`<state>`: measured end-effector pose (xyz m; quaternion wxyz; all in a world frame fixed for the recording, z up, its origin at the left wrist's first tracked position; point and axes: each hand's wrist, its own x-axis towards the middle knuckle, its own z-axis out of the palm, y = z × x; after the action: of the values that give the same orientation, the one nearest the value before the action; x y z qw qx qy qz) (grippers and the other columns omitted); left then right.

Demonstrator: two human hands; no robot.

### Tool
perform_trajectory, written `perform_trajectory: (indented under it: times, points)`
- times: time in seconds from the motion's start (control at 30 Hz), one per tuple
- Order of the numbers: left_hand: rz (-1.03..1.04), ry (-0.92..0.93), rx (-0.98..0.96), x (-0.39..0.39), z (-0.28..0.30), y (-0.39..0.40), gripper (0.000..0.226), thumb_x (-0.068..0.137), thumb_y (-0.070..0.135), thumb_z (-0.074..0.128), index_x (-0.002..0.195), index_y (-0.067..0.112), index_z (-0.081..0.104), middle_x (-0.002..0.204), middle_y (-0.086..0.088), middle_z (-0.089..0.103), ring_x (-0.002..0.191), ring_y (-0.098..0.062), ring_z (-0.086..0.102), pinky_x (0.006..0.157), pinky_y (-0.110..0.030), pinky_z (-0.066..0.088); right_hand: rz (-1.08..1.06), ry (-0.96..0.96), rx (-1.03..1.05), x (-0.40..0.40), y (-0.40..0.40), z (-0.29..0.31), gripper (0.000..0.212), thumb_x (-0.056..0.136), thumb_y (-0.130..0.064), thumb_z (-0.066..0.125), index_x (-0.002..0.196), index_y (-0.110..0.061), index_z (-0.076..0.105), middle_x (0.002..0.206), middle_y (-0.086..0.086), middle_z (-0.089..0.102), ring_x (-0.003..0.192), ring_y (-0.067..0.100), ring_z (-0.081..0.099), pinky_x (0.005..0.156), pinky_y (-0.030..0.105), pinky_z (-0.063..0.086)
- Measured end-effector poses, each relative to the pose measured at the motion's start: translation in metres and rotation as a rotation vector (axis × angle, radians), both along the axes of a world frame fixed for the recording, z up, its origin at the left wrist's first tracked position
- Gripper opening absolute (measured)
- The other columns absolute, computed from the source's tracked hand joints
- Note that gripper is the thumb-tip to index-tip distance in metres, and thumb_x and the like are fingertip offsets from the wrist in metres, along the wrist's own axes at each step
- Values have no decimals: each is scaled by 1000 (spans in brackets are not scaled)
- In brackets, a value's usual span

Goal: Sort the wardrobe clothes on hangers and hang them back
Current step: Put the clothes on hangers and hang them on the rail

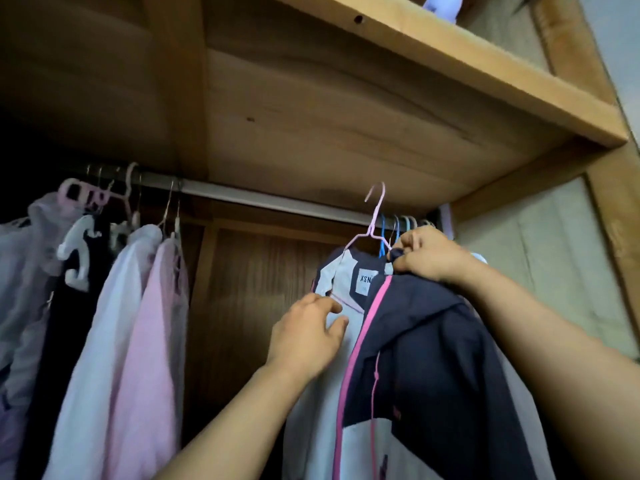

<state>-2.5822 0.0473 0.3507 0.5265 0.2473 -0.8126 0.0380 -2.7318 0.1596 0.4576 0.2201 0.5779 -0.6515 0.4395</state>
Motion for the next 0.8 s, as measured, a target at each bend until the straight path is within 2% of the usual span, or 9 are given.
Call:
perform_trajectory:
  times: [0.07, 0.13, 0.23, 0.37, 0.47, 0.53, 0.6, 0.67, 0.8]
  points:
    - [-22, 3, -1, -8, 4, -11, 28, 94, 41, 48, 117, 29, 58, 125, 12, 52, 114, -10, 49, 91, -26, 42, -55, 50, 22, -13, -7, 16, 12, 70, 0, 65, 60, 2, 59, 59, 4, 47, 62, 13, 39, 56, 27, 31]
    - [-48, 6, -11, -15, 7, -22, 28, 94, 42, 47, 118, 30, 58, 125, 14, 51, 114, -7, 48, 89, -24, 40, -71, 67, 53, -24, -15, 29, 12, 70, -1, 65, 71, 10, 61, 62, 6, 45, 64, 15, 36, 58, 26, 30]
    - [-69, 5, -22, -26, 11, -37, 28, 95, 43, 46, 117, 32, 57, 125, 17, 50, 112, -4, 48, 87, -22, 41, -134, 100, 97, -36, -26, 41, 12, 70, -4, 66, 62, -5, 56, 60, 4, 37, 60, 10, 28, 54, 26, 26]
    - [-69, 6, -28, -33, 17, -55, 27, 94, 45, 46, 116, 33, 57, 124, 19, 49, 111, -3, 48, 86, -20, 41, -193, 176, 156, -43, -47, 54, 22, 66, -12, 66, 73, 8, 58, 62, 6, 36, 61, 11, 28, 56, 27, 28]
    - [-63, 12, -36, -35, 17, -63, 25, 94, 43, 47, 115, 33, 57, 122, 19, 50, 109, -3, 49, 79, -19, 37, -238, 259, 246, -42, -60, 50, 7, 73, -6, 64, 70, 1, 62, 65, 9, 45, 64, 14, 38, 57, 26, 33]
    - [-55, 16, -31, -37, 14, -67, 25, 93, 43, 48, 114, 33, 58, 121, 18, 51, 111, -3, 49, 78, -18, 36, -219, 275, 281, -43, -63, 43, 11, 72, -4, 64, 62, -5, 58, 64, 9, 45, 64, 14, 37, 57, 26, 33]
    - [-58, 11, -17, -40, 11, -68, 24, 93, 43, 48, 113, 34, 59, 120, 18, 51, 109, -4, 50, 78, -19, 37, -194, 246, 262, -47, -61, 37, 14, 70, -5, 65, 60, -10, 59, 57, 5, 44, 58, 10, 37, 56, 25, 34]
    - [-69, 2, -8, -45, 8, -66, 24, 93, 43, 48, 112, 33, 59, 120, 19, 52, 107, -5, 51, 79, -20, 37, -149, 183, 210, -49, -56, 31, 9, 70, -7, 71, 68, -14, 65, 48, -7, 50, 50, 5, 43, 53, 21, 37]
    - [-84, 4, -2, -52, 4, -62, 24, 93, 45, 48, 110, 33, 60, 120, 18, 53, 108, -5, 52, 84, -21, 41, 27, 49, 94, -53, -51, 17, 19, 69, -14, 80, 80, -17, 65, 60, 0, 57, 54, 9, 48, 62, 26, 38]
